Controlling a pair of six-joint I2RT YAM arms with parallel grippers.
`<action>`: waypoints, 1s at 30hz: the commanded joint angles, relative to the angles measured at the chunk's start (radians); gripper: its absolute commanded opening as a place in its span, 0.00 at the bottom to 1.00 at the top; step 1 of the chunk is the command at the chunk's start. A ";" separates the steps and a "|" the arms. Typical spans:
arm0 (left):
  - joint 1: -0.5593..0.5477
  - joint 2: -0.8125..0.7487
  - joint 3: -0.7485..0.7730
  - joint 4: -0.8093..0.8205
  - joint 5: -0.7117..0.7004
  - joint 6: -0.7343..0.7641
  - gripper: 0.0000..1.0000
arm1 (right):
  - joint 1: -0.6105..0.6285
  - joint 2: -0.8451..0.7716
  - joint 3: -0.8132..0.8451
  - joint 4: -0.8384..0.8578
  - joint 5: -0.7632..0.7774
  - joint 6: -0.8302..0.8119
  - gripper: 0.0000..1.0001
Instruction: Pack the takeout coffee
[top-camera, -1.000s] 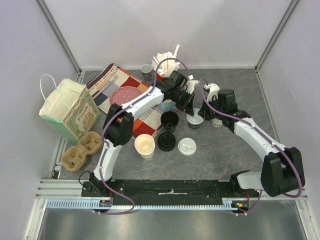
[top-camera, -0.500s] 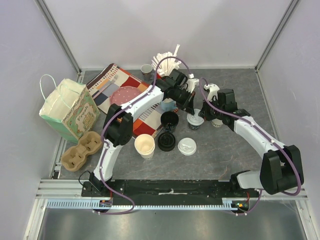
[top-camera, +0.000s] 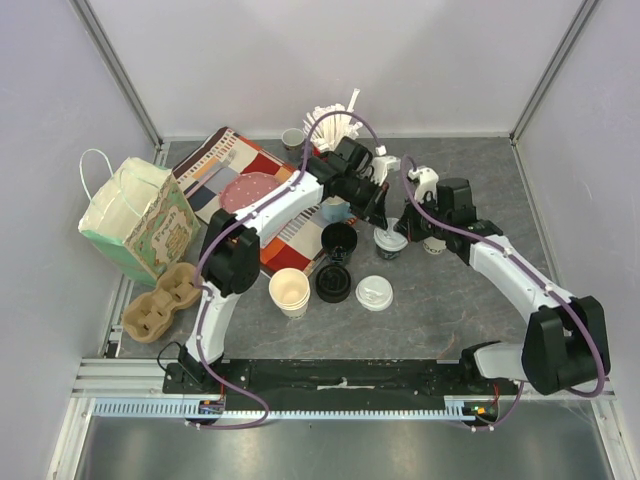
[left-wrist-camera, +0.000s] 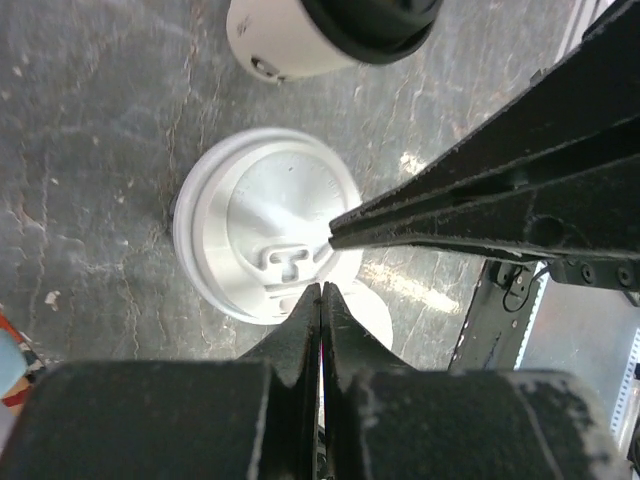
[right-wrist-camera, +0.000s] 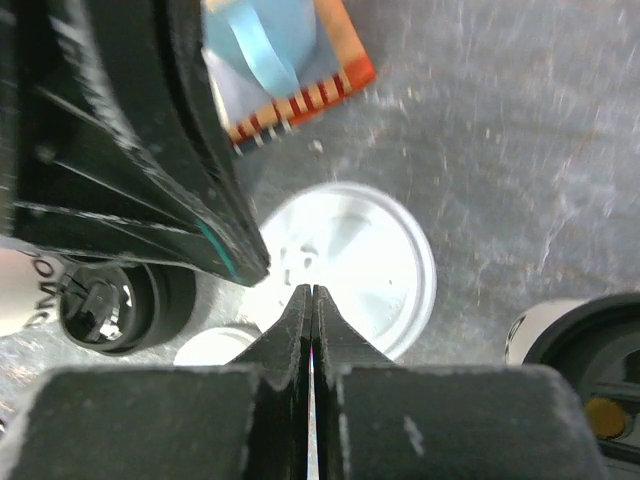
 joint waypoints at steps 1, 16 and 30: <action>-0.018 0.033 -0.042 0.018 -0.004 0.029 0.02 | -0.007 0.051 -0.099 0.045 0.046 0.018 0.00; -0.017 -0.010 0.062 -0.026 0.022 0.036 0.02 | -0.019 0.013 0.068 -0.065 -0.022 0.006 0.00; 0.010 0.062 0.084 -0.008 -0.070 0.053 0.02 | -0.021 0.134 0.067 0.012 0.034 0.033 0.00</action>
